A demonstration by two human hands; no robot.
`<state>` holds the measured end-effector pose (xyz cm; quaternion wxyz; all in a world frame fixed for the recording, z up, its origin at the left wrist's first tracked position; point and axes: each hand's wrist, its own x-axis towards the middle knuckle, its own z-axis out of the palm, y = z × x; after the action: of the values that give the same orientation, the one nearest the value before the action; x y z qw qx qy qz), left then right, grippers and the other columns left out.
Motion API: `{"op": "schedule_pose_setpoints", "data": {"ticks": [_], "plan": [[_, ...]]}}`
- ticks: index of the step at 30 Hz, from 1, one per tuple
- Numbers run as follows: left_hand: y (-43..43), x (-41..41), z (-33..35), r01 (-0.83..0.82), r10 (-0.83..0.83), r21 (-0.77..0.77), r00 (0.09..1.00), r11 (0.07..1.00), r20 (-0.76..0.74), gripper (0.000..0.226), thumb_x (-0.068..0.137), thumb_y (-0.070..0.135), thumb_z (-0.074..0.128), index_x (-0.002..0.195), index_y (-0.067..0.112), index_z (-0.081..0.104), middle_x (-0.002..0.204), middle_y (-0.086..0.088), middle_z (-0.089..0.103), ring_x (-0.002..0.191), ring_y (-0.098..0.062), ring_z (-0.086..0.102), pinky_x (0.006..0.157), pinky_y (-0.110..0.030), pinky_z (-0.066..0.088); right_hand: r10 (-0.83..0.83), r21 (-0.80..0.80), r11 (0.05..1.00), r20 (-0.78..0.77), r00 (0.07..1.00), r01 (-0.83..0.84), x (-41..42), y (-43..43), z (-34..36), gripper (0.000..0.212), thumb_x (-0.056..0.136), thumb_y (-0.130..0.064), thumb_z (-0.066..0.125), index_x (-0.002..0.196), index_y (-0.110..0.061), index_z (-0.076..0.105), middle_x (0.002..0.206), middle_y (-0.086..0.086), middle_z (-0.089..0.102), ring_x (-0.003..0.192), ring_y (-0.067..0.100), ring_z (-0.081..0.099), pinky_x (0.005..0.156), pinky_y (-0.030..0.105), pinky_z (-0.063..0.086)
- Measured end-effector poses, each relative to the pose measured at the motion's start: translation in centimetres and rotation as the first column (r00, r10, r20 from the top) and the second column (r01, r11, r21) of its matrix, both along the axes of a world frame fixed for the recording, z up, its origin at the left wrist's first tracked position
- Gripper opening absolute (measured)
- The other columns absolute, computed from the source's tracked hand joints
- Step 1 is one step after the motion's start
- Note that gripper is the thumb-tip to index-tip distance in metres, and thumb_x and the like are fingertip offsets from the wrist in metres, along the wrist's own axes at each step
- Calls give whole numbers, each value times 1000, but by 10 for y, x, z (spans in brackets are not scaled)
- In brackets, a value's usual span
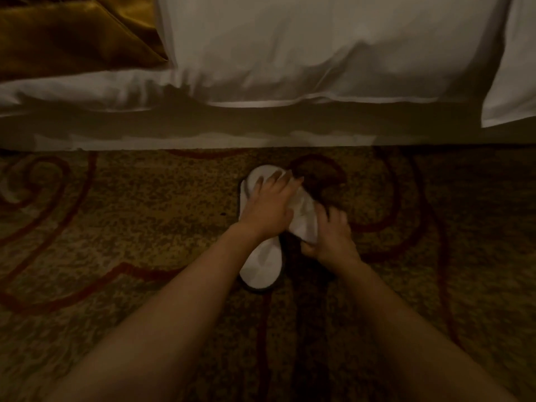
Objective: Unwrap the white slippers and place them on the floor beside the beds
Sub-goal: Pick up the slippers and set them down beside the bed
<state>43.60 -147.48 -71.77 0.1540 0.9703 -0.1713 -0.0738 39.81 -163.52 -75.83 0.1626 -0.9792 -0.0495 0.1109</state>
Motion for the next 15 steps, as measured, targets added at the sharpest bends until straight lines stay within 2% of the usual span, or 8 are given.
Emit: {"op": "schedule_pose_setpoints", "data": {"ticks": [2,4,6,8,10,12,14,15], "plan": [[-3,8,0,74,-79,103,996,992,40,59,91,21,41,147,25,22,158,-4,19,147,-22,7,118,-45,-2,218,-32,976,35,975,-217,-3,-6,6,91,72,-38,68,145,-13,19,142,16,30,128,33,27,109,42,24],[-4,11,-1,121,-121,165,993,979,-8,51,93,22,37,144,23,31,152,-6,33,143,-24,21,118,-45,0,327,-62,944,40,944,-324,-4,-11,12,91,73,-36,69,146,-15,18,145,14,27,132,32,24,111,41,21],[-1,9,-3,103,-89,149,991,983,-99,44,95,25,38,139,23,40,139,-10,48,131,-27,39,115,-41,17,410,-96,909,39,911,-405,-2,-15,20,91,75,-34,68,147,-17,16,147,13,25,134,30,21,113,42,18],[3,7,-6,40,-32,45,986,998,-163,40,96,24,41,135,24,47,129,-13,53,120,-29,44,104,-37,32,471,-146,876,56,880,-459,-1,-19,26,88,78,-26,64,148,-19,11,150,10,23,137,28,19,116,41,9],[2,2,-9,-22,10,-58,981,998,-195,38,95,21,44,133,23,50,126,-13,55,117,-29,46,100,-36,37,442,-136,894,115,889,-427,4,-21,33,83,81,-12,56,149,-18,9,152,8,23,139,26,18,117,39,0],[-5,-6,-13,-139,92,-199,969,970,-229,39,95,18,45,134,17,50,130,-14,54,119,-28,47,101,-33,37,320,-81,947,184,929,-311,9,-22,42,79,83,-9,53,149,-17,9,155,8,19,142,26,15,118,40,1],[-15,-14,-14,-324,215,-374,928,869,-304,41,95,14,45,136,12,48,134,-15,53,122,-27,50,101,-29,38,120,-23,993,246,962,-118,11,-24,48,76,85,-15,54,148,-15,11,156,9,17,143,27,13,119,42,8],[-21,-16,-15,-435,284,-444,886,783,-367,41,95,13,45,136,10,46,137,-14,52,123,-27,49,101,-27,37,-8,17,1000,270,963,3,11,-23,48,73,87,-19,54,148,-13,13,155,11,19,142,28,16,119,42,11]]}}
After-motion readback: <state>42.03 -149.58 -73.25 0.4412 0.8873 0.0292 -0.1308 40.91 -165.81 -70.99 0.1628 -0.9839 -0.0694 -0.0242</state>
